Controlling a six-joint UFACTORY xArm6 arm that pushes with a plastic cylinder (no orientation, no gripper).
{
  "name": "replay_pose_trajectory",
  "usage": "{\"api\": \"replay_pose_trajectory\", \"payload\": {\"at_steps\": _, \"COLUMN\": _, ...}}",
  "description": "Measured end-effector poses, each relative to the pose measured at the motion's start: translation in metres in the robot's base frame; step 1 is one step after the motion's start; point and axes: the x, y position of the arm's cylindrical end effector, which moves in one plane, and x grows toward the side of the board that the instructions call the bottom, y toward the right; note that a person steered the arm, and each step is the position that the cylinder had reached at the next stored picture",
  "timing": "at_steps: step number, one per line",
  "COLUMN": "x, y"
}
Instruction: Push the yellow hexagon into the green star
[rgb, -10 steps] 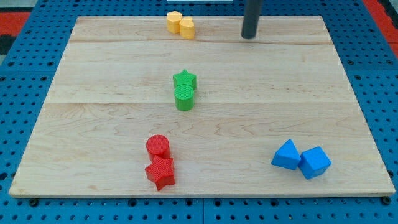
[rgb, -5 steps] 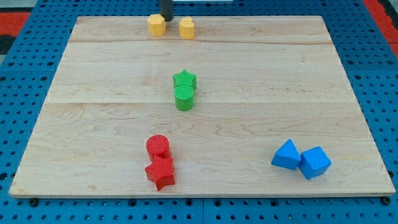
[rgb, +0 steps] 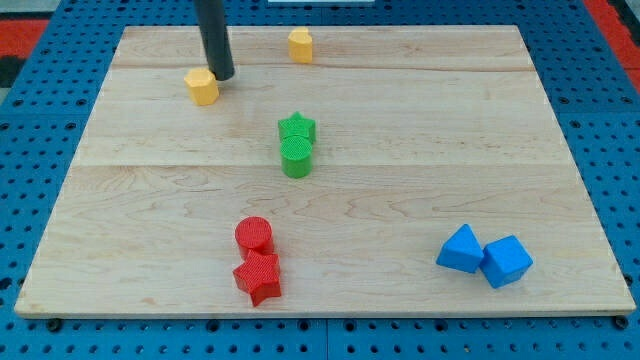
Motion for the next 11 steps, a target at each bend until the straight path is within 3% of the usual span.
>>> {"api": "replay_pose_trajectory", "payload": {"at_steps": 1, "x": -0.022, "y": -0.02}}
{"api": "replay_pose_trajectory", "payload": {"at_steps": 2, "x": 0.002, "y": -0.069}}
{"api": "replay_pose_trajectory", "payload": {"at_steps": 8, "x": 0.104, "y": 0.026}}
{"api": "replay_pose_trajectory", "payload": {"at_steps": 11, "x": 0.09, "y": 0.053}}
